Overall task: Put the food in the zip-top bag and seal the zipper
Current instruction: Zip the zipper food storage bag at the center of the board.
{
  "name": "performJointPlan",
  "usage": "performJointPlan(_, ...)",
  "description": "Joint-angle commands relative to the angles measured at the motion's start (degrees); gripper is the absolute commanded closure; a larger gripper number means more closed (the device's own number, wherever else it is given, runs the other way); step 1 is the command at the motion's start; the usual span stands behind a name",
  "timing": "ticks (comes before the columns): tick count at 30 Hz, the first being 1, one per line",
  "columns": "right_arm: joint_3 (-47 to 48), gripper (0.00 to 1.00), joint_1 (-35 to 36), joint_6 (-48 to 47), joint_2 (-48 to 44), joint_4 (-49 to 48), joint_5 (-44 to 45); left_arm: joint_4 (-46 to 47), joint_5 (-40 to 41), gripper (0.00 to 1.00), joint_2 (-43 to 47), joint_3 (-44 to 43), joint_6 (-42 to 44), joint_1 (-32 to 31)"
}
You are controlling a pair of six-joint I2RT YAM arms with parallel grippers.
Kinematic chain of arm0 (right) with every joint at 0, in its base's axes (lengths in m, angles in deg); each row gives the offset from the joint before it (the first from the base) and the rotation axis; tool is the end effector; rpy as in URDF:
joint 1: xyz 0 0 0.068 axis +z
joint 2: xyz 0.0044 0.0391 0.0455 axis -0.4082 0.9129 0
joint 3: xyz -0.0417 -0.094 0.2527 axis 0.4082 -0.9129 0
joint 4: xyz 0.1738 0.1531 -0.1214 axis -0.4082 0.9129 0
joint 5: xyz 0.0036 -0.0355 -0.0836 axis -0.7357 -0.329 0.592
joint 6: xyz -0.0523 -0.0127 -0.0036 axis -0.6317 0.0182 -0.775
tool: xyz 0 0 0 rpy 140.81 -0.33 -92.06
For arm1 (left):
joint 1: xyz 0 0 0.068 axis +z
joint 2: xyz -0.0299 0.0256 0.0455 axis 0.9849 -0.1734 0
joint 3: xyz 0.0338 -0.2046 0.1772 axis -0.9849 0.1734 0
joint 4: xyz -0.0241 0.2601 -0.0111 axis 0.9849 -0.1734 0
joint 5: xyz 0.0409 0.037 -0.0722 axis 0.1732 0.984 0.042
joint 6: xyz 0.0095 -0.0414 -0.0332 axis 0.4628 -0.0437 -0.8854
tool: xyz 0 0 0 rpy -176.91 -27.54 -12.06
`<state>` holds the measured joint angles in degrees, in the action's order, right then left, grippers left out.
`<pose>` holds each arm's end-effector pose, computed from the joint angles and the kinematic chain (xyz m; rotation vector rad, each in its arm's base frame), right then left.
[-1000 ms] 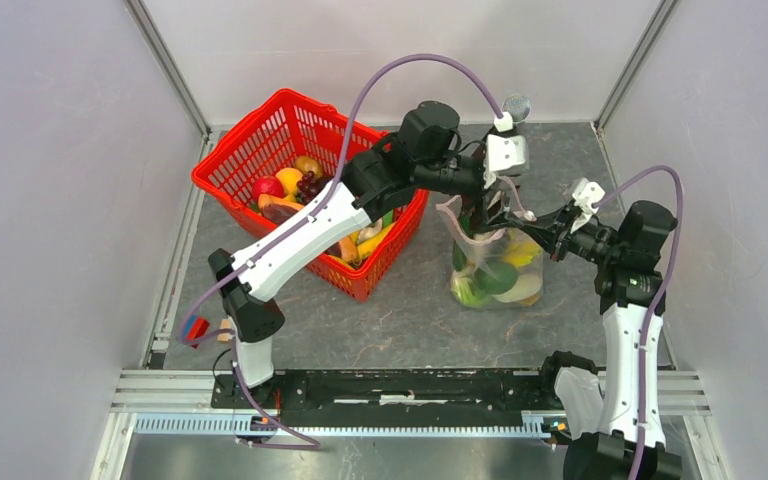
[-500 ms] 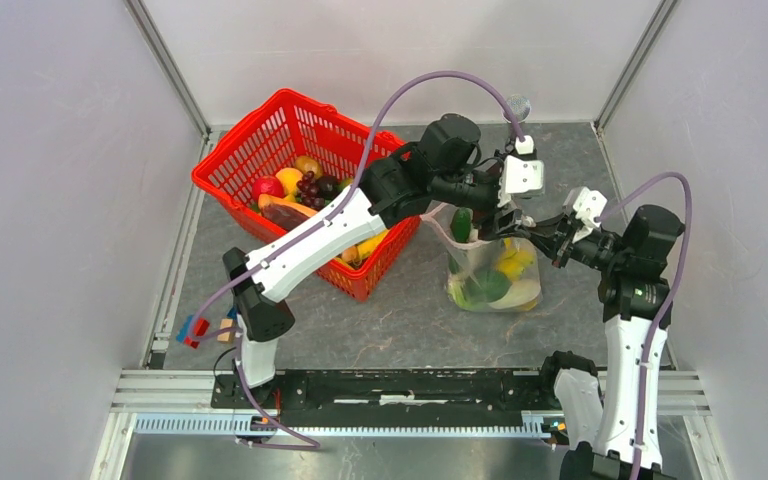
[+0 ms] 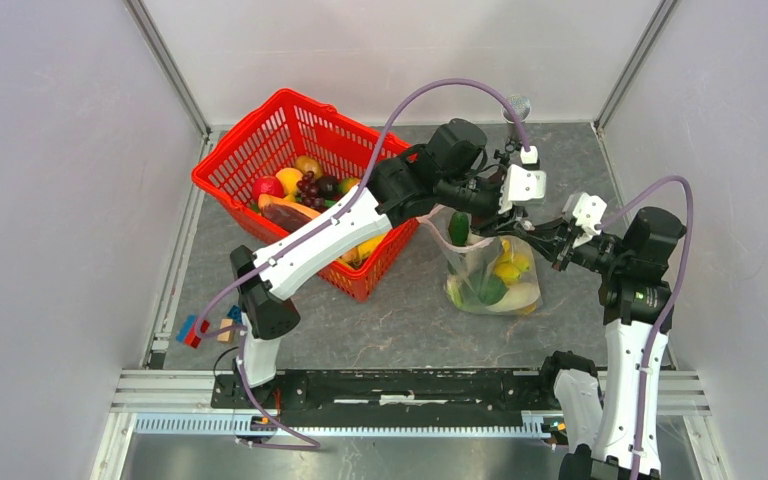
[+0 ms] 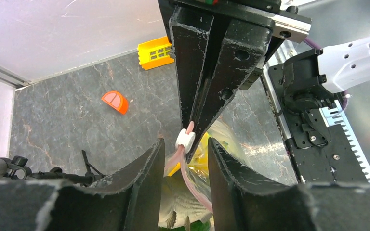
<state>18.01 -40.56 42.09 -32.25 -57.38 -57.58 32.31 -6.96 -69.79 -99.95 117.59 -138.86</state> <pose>0.1391 -0.0055 0.3519 -0.9373 1.4211 0.6435 0.2082 -0.3832 0.4315 1.6755 1.1835 -0.9407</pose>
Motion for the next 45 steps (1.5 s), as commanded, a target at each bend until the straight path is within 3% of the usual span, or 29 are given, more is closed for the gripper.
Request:
performJointPlan(1,2.84,1.00,0.33,-0.70,-0.65,-0.50,-1.87,-1.12,-0.71,0.60,-0.25,-2.39,2.67,0.09)
performJointPlan(3,2.75,1.00,0.37,-0.70,-0.66,-0.55,-1.76,-1.10,-1.12,0.72,-0.41,-2.55,2.63,0.12)
performJointPlan(4,2.67,1.00,0.38,-0.70,-0.64,-0.53,-1.52,-1.16,-1.08,0.72,-0.60,-2.72,2.50,0.16)
performJointPlan(8,2.75,1.00,0.36,-0.70,-0.72,-0.51,-1.48,-1.16,-0.94,0.71,-0.89,-2.94,2.32,0.13)
performJointPlan(13,2.62,1.00,0.35,-0.70,-0.86,-0.51,-1.36,-1.16,-0.94,0.63,-0.89,-2.91,2.27,0.14)
performJointPlan(25,2.49,1.00,0.31,-0.51,-1.07,-0.81,-1.48,-1.42,-0.93,0.64,-2.25,-4.66,1.07,0.15)
performJointPlan(28,2.40,1.00,0.31,-0.57,-1.13,-0.90,-1.20,-1.95,-0.87,0.70,-2.42,-4.59,1.27,0.22)
performJointPlan(29,2.31,1.00,0.34,-0.60,-1.13,-0.94,-1.07,-2.31,-0.70,0.74,-2.56,-4.65,1.50,0.21)
performJointPlan(31,2.04,1.00,0.38,-0.32,-1.28,-1.37,-0.57,-2.99,0.19,0.94,-2.53,-4.60,1.69,0.14)
performJointPlan(32,1.90,1.00,0.38,0.05,-1.41,-1.85,0.17,-3.72,0.60,0.97,-2.51,-4.59,2.17,0.21)
performJointPlan(45,1.52,1.00,0.37,2.55,-1.86,-3.71,3.37,-6.70,2.75,0.98,2.48,1.04,3.12,3.88)
